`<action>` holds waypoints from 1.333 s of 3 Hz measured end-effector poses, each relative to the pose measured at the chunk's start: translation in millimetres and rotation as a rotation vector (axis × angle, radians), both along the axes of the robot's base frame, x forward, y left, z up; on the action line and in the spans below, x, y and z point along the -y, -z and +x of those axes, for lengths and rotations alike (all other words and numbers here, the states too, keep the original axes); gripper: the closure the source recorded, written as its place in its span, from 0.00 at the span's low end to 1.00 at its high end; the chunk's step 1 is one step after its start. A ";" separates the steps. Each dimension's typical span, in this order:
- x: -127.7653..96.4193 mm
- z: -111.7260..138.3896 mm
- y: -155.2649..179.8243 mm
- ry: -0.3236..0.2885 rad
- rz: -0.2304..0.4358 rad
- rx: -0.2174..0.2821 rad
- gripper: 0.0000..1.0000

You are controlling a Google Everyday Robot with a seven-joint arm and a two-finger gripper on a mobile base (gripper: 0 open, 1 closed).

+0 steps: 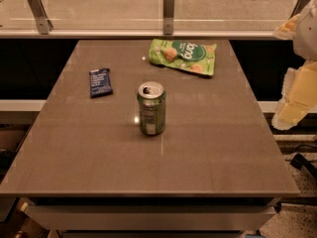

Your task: Knock green can over

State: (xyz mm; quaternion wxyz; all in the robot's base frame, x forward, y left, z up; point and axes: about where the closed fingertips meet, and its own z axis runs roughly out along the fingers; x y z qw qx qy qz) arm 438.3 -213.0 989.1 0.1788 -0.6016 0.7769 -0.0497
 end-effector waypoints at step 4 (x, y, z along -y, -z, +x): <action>9.7 -2.7 27.3 -0.051 0.283 0.024 0.00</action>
Offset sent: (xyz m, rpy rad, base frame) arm 0.0011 0.0012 -0.0057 0.0801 -0.0250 -0.0060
